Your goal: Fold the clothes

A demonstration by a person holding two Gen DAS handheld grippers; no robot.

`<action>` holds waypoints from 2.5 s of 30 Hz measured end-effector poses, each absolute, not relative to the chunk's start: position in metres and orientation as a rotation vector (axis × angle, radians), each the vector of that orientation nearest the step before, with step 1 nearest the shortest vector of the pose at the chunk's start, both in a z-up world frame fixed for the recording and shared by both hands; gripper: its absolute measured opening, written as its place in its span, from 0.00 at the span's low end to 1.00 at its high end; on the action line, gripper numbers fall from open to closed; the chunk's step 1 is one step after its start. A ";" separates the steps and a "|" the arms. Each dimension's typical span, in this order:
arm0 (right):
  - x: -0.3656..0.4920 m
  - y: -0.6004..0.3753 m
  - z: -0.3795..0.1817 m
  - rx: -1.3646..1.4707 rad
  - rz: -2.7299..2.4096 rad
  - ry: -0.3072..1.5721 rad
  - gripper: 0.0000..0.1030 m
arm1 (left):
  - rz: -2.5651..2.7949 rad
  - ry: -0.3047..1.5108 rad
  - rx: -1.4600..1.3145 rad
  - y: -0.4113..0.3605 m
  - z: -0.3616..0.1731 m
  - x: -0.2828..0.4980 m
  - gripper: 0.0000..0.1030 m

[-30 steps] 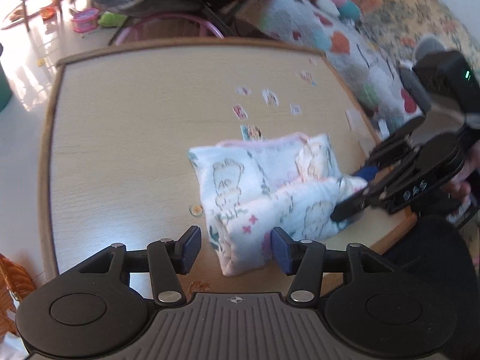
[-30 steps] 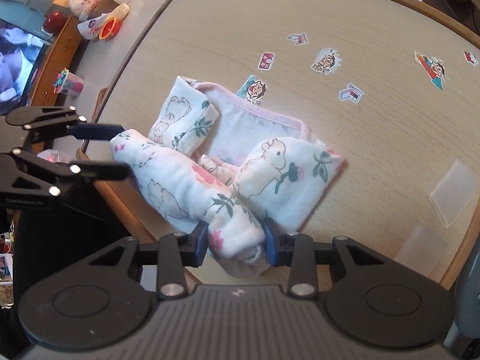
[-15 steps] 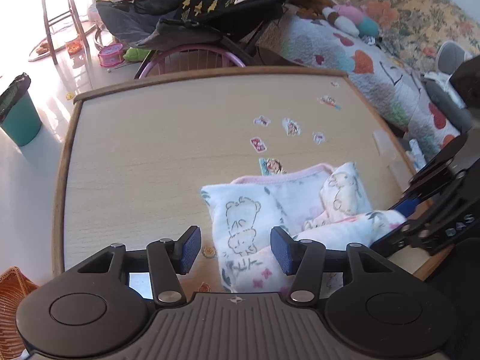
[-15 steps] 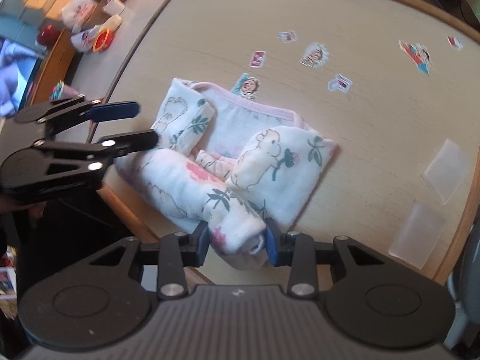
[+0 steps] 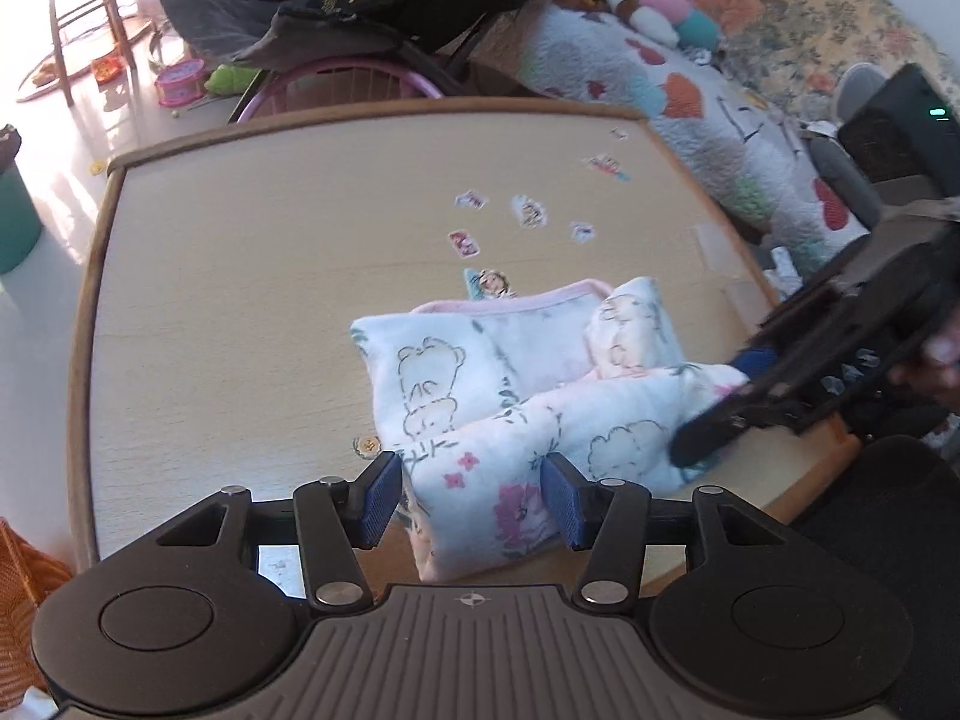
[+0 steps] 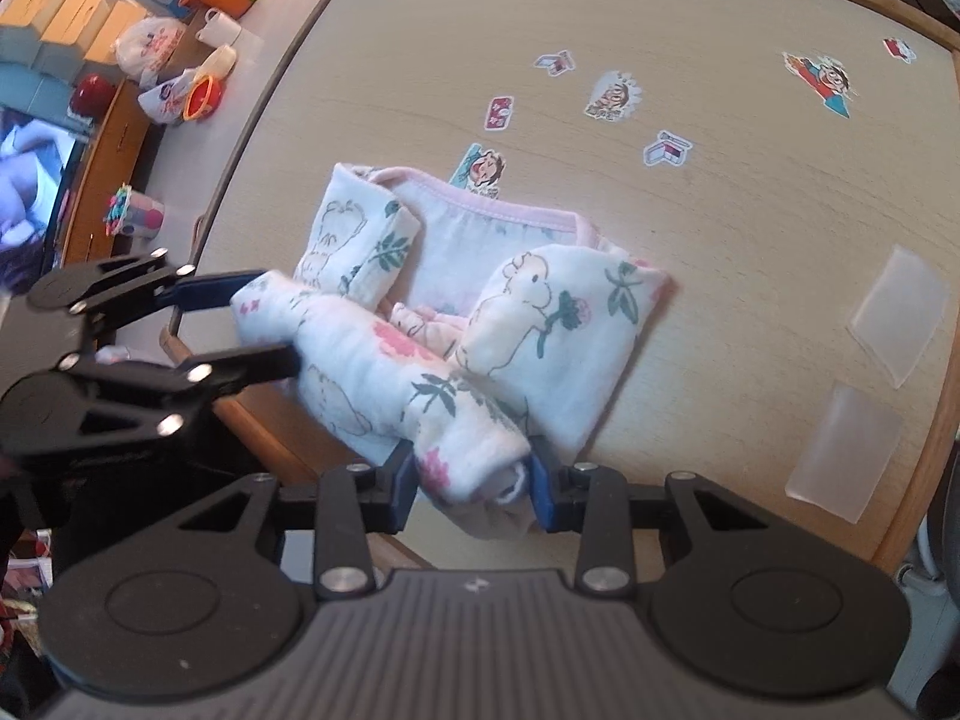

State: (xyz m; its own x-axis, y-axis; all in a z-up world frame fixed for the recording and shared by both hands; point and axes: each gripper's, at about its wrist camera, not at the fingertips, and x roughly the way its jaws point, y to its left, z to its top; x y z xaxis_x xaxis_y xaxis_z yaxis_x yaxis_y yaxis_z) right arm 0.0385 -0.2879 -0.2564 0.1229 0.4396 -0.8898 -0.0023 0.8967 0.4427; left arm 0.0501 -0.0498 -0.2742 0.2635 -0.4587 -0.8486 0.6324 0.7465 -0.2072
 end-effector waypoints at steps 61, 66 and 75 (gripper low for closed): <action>-0.029 -0.178 -0.261 -0.673 0.595 0.986 0.49 | -1.296 0.568 0.648 -0.063 -0.244 0.015 0.66; -0.021 -0.184 -0.257 -0.635 0.625 1.007 0.49 | -1.361 0.552 0.874 -0.074 -0.264 0.006 0.66; -0.013 -0.194 -0.252 -0.561 0.628 1.021 0.49 | -1.350 0.527 1.084 -0.082 -0.275 0.000 0.61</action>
